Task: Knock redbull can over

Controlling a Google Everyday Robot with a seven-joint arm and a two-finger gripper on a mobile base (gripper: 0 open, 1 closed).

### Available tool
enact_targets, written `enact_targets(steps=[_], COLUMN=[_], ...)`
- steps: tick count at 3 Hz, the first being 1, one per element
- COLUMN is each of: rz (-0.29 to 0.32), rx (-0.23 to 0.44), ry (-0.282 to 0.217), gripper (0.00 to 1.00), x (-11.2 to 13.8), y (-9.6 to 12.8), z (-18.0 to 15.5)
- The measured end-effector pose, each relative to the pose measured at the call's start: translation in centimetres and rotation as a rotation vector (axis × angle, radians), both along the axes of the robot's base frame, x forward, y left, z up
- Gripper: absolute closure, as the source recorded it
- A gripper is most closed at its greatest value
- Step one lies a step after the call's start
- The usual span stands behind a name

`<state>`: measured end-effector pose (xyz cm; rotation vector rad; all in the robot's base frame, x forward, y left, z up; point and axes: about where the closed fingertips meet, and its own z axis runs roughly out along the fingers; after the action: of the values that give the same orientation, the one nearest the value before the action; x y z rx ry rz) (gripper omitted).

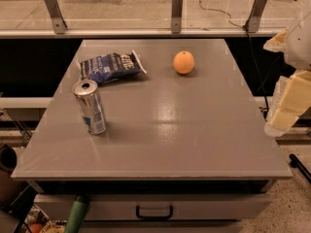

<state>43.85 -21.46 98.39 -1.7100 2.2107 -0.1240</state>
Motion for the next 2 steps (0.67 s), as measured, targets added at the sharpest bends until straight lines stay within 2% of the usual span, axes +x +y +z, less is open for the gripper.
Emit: enact_targets(steps=[1,2], rz=[0.0,-0.002], rx=[0.0,0.095], ry=[0.0,-0.022], gripper=[0.0,0.0], x=[0.0,0.7], y=[0.0,0.85], z=[0.01,-0.09])
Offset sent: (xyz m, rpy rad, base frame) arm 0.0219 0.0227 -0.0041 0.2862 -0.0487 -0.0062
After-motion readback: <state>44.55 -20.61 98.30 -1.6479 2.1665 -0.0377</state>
